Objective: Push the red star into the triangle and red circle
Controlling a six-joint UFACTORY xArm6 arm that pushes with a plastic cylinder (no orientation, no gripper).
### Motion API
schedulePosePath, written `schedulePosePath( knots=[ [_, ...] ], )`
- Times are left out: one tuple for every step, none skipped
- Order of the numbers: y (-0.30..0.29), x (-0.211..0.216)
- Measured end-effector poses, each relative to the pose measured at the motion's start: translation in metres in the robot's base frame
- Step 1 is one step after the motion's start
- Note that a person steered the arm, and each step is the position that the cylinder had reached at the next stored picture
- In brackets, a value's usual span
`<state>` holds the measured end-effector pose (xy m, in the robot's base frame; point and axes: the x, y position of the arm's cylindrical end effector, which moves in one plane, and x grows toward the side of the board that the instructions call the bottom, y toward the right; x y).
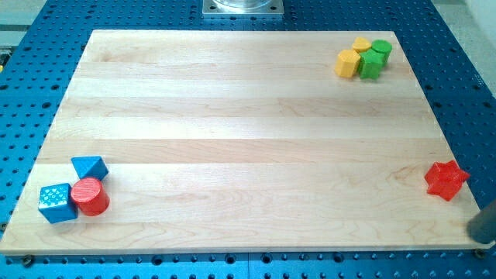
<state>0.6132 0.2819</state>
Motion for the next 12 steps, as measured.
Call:
schedulePosePath(
  knots=[
    [-0.007,-0.039],
    [0.014,-0.055],
    [0.014,-0.050],
    [0.017,-0.064],
    [0.002,-0.110],
    [-0.037,-0.120],
    [-0.076,-0.121],
    [-0.118,-0.115],
    [-0.143,-0.088],
    [-0.111,-0.065],
    [-0.094,-0.048],
    [-0.102,-0.050]
  ],
)
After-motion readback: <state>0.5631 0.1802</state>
